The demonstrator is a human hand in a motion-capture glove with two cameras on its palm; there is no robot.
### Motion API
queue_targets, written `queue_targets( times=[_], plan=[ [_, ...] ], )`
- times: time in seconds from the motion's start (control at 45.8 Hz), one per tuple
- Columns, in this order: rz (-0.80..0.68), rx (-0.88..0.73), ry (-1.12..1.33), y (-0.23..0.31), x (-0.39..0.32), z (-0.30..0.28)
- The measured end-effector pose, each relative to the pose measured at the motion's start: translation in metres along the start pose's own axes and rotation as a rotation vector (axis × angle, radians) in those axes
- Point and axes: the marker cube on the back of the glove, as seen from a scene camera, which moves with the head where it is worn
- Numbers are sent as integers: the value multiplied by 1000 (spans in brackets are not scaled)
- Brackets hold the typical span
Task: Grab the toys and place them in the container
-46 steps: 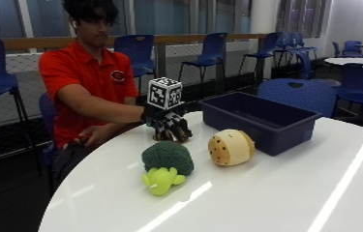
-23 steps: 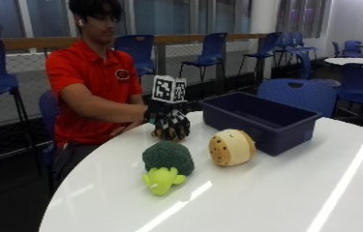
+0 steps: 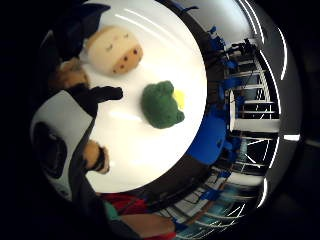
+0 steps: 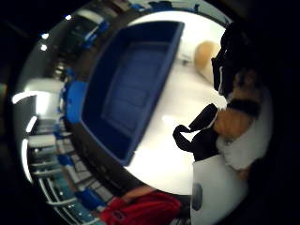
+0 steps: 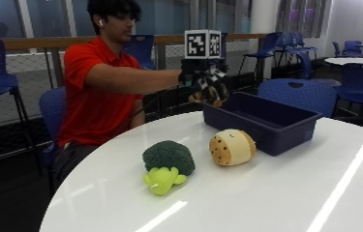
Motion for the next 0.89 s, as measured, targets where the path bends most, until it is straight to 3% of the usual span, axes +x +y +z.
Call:
queue_targets(
  times=[0.131, 0.24, 0.48, 0.633, 0.742, 0.895],
  plan=[
    [-42, 66, -37, -35, -51, -30],
    [-226, 128, -86, -45, -100, -40],
    [-193, 169, -254, -70, -159, -44],
    [-276, -13, -162, -67, -148, -11],
    [-336, 29, -58, -66, -105, 4],
    [-209, 33, -154, -47, -62, 10]
  ],
)
